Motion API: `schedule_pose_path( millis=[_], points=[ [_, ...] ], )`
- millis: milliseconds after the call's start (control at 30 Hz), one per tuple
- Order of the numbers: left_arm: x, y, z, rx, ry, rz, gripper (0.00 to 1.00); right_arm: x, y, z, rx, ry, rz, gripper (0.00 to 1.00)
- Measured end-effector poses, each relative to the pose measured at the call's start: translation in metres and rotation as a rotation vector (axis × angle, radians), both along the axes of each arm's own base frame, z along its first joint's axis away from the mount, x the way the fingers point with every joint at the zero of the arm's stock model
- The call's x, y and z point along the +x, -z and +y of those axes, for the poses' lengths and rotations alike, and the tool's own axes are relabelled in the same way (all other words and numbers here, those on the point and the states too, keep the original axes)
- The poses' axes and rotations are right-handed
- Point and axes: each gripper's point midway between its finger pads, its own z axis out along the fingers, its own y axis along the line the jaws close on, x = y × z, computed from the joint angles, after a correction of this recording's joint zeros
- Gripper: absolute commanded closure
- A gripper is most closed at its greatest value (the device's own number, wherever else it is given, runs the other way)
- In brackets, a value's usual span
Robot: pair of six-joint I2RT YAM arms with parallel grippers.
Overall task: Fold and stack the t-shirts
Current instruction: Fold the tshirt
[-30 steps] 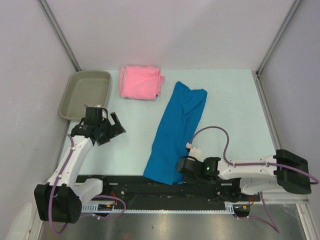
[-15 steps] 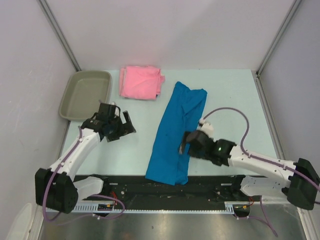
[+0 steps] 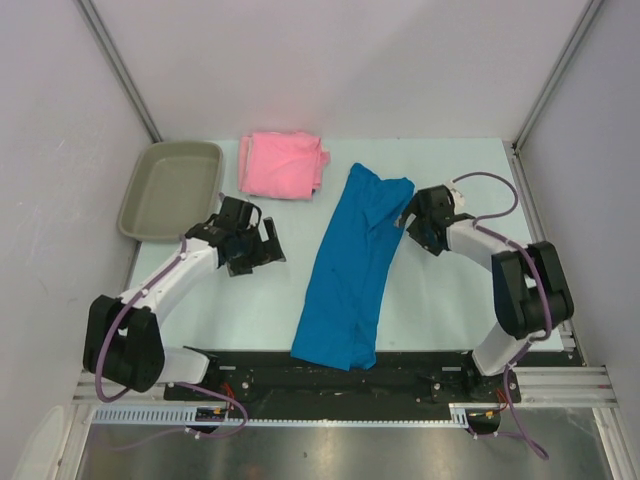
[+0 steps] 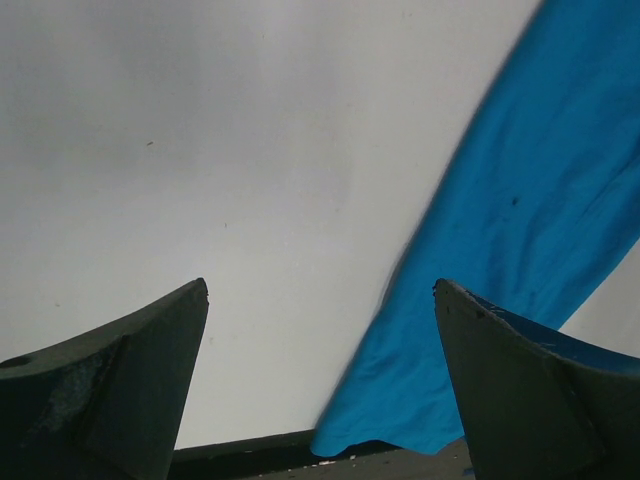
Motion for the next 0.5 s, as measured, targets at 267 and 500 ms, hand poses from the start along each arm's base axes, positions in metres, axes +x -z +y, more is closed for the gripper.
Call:
schedule_pose_path(
  millis=[267,500],
  points=[
    [0.007,0.008,0.000,0.023,-0.007,0.021,0.00,0.039,0.021,0.005,0.062,-0.011,-0.031,0.00],
    [0.016,0.013,-0.001,0.038,-0.010,0.037,0.00,0.080,0.019,0.004,0.084,0.001,-0.102,0.00]
  ],
)
